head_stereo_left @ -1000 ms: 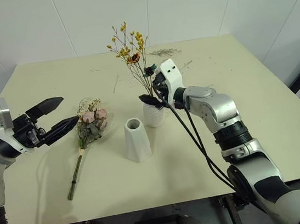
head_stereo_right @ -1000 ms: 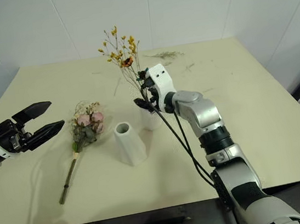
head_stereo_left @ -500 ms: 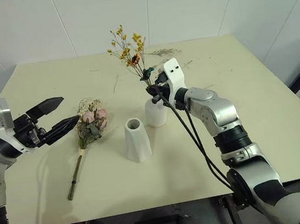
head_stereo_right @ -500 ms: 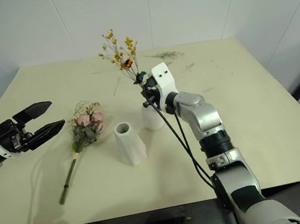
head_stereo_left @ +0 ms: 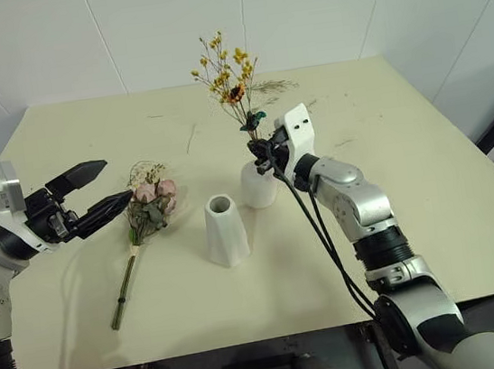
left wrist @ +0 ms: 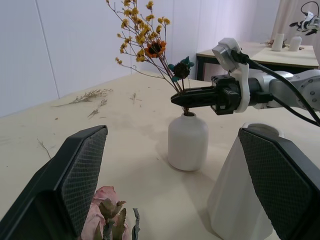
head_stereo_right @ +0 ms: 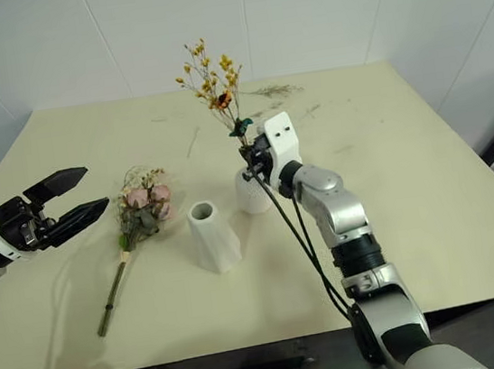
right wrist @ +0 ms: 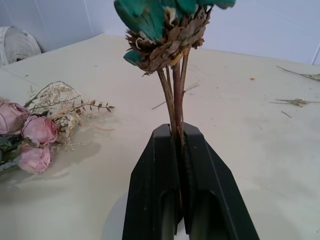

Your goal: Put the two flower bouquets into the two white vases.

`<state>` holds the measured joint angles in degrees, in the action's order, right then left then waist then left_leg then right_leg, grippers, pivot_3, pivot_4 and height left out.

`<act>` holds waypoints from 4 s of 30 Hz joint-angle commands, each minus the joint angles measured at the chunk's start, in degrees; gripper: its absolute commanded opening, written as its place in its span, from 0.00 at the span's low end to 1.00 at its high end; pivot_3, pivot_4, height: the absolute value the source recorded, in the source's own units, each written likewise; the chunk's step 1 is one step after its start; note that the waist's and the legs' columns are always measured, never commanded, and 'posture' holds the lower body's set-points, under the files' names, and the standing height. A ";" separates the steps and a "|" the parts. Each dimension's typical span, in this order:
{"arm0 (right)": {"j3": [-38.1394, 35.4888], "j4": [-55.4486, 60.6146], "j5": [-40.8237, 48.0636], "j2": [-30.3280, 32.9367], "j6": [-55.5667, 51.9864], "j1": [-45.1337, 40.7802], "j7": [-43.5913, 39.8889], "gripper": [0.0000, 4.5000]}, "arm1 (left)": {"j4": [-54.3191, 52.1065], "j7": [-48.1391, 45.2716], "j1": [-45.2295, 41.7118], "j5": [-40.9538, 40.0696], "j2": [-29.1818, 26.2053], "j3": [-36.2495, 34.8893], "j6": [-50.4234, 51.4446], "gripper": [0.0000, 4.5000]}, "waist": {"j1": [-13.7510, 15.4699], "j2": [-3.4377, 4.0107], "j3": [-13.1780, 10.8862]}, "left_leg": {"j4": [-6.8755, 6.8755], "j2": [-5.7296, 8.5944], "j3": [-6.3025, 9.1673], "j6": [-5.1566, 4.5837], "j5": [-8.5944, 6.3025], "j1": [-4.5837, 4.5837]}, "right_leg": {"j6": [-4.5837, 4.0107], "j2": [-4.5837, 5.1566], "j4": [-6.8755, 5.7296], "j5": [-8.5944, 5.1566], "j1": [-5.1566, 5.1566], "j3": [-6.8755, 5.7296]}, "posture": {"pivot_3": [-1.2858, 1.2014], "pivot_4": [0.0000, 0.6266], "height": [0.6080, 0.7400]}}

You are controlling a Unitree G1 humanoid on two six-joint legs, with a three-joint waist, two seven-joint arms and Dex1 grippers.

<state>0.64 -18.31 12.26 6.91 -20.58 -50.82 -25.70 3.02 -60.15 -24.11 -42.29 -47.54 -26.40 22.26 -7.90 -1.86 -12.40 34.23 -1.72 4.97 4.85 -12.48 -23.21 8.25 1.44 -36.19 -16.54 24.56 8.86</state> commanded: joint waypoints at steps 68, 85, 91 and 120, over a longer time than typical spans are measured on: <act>-5.26 27.77 17.59 31.52 -7.28 11.79 -34.13 0.99 | -12.91 35.95 -2.40 -0.44 -3.15 5.06 52.41 1.00 | 2.33 -0.06 0.00 | 0.27 0.03 -0.04 -0.05 -0.04 -0.01 | 0.10 -0.02 0.18 0.05 -0.16 0.04 | 0.52 0.24 1.00; -5.46 28.01 20.53 32.57 -6.70 12.28 -37.76 0.99 | -8.65 37.83 -15.30 4.38 -6.37 19.05 70.24 1.00 | 3.03 -0.07 0.00 | 0.28 0.04 -0.03 0.00 -0.05 -0.03 | 0.10 -0.02 0.19 0.05 -0.15 0.03 | 0.52 0.24 1.00; -5.71 28.62 20.13 32.95 -6.92 12.91 -37.02 0.99 | -1.58 38.88 -19.66 7.46 -4.34 21.58 69.70 1.00 | 3.08 -0.07 -0.01 | 0.28 0.05 -0.03 0.00 -0.05 -0.02 | 0.10 -0.02 0.18 0.05 -0.14 0.03 | 0.52 0.24 1.00; -8.11 29.51 20.53 34.67 -4.44 16.65 -36.57 1.00 | 3.74 35.12 -22.83 15.29 5.94 6.51 19.17 0.00 | 3.38 -0.07 0.00 | 0.49 0.06 -0.06 0.03 -0.05 -0.08 | 0.17 0.00 0.10 0.09 -0.15 0.05 | 0.52 0.24 1.00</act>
<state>-5.24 9.05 32.10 40.39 -26.23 -34.35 -62.33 6.45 -23.60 -45.48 -27.64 -41.69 -17.45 48.78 -4.52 -1.93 -12.40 34.73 -1.65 4.90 4.87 -12.53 -23.29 8.42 1.45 -36.08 -16.45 24.39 8.91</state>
